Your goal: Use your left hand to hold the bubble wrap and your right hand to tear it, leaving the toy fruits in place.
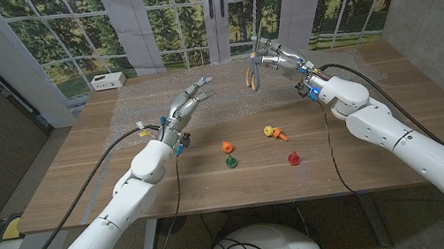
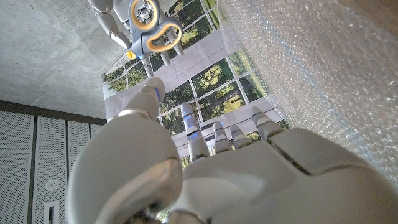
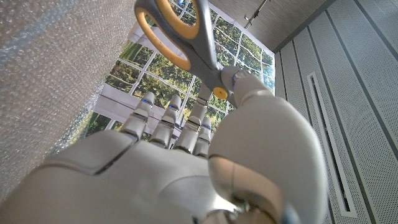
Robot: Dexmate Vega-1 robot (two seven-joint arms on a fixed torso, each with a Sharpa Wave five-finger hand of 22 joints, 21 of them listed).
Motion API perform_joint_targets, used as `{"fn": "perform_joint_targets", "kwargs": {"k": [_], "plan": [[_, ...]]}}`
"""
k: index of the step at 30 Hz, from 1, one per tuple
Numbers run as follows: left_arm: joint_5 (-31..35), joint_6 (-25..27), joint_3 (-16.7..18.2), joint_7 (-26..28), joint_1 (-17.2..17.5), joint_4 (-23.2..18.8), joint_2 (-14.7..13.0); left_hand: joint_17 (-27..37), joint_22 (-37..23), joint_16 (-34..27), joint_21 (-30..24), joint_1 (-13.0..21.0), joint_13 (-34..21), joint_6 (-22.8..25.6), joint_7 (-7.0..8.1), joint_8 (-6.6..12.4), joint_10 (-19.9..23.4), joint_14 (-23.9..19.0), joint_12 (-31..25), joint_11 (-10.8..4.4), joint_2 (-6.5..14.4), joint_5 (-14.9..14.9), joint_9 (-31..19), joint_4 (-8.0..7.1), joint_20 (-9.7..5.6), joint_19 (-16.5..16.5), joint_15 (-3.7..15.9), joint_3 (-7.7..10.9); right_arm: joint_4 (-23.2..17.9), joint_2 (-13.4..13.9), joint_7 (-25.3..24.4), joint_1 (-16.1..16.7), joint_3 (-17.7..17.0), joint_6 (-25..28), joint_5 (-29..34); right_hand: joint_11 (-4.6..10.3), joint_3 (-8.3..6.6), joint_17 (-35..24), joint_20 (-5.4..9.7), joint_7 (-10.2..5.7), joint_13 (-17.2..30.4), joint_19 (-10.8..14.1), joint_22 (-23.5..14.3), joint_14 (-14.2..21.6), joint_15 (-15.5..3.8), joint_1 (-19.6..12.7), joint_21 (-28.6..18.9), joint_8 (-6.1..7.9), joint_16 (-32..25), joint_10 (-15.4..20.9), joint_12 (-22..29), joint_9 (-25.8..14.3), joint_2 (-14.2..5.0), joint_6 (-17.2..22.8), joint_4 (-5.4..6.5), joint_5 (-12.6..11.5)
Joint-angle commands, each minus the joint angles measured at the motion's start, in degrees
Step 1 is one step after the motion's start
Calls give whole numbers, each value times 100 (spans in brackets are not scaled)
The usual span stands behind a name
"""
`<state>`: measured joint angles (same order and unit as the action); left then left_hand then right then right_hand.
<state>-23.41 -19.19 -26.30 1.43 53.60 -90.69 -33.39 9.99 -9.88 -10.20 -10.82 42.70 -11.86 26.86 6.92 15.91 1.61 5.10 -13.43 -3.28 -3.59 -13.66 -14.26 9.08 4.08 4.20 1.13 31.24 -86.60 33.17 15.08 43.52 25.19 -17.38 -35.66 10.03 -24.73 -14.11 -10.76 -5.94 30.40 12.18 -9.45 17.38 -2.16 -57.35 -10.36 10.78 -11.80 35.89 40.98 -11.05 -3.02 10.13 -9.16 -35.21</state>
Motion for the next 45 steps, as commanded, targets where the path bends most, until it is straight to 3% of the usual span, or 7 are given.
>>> {"fn": "perform_joint_targets", "kwargs": {"k": [1, 18, 29, 33, 41, 44, 45], "plan": [[-93, -52, -25, -164, -70, 26, 20, 10, -3, -53, -18, 78, -33, 60, -6, 22, 37, -15, -26, -15, -16, -4, -35, -21, -10, 4, 5, -40, 58, -46, 43, -11, 26, -112, 21, 138, -25, -7, -28, -15, 355, -3, -21, 1, -919, -33, -35, 5, -22, 134, 876, -15, -66, -3, 29, -55], [154, 40, -72, -7, -100, -91, -4, 10, -5, -52, -22, 146, -33, 138, -8, 25, 95, -37, -50, -43, 33, 17, -41, -52, -7, 23, 1, -127, -59, 11, 33, 42, 56, -70, 65, 142, -23, -3, -14, -19, 331, -8, -21, 13, -917, -23, -34, 12, -27, 154, 897, -15, -67, 13, 31, -64], [590, 188, -78, 376, -1, -392, -82, 7, -5, -59, -36, 294, -31, 315, -156, 30, 294, -96, -122, -61, 100, 3, -1, -57, -18, 82, 46, -216, -59, 9, 4, 40, 87, -67, 127, 151, -25, 1, -3, -26, 332, -10, -21, 16, -923, -27, -34, 14, -28, 128, 911, -15, -72, 23, 27, -73], [693, 247, -82, 470, 18, -459, -89, 7, -4, -64, -41, 295, -31, 379, -169, 20, 386, -124, -155, -74, 45, -15, 28, -63, -30, 112, 76, -287, -44, 1, -9, 34, 92, -55, 131, 142, -27, 3, 7, -22, 320, -8, -21, 17, -923, -27, -34, 14, -28, 140, 916, -15, -72, 26, 25, -79], [764, 379, -104, 485, 8, -544, -130, 16, -7, -73, -49, 200, -24, 768, -104, 4, 615, -203, -215, -253, -255, -220, 166, -133, -114, 207, 186, -624, 23, -26, 20, -1, 107, -54, 121, 131, -20, 4, 15, -20, 323, -10, -21, 12, -924, -26, -34, 13, -28, 137, 932, -15, -69, 27, 23, -82], [784, 386, -105, 496, 7, -547, -133, 24, -9, -79, -53, 154, -23, 857, -77, 0, 676, -219, -230, -303, -250, -287, 191, -181, -134, 229, 203, -677, 39, -39, 30, -9, 111, -49, 105, 133, -23, 5, 14, -18, 309, -11, -21, 13, -924, -27, -34, 13, -28, 142, 930, -16, -72, 28, 24, -85], [784, 379, -107, 488, 5, -542, -134, 37, -12, -84, -52, 148, -22, 848, -85, -25, 685, -216, -228, -294, -153, -332, 201, -228, -120, 231, 177, -664, 49, -42, 31, -12, 114, -60, 116, 146, -25, 5, 17, -19, 314, -13, -21, 14, -919, -24, -33, 12, -28, 135, 932, -16, -72, 26, 25, -87]]}}
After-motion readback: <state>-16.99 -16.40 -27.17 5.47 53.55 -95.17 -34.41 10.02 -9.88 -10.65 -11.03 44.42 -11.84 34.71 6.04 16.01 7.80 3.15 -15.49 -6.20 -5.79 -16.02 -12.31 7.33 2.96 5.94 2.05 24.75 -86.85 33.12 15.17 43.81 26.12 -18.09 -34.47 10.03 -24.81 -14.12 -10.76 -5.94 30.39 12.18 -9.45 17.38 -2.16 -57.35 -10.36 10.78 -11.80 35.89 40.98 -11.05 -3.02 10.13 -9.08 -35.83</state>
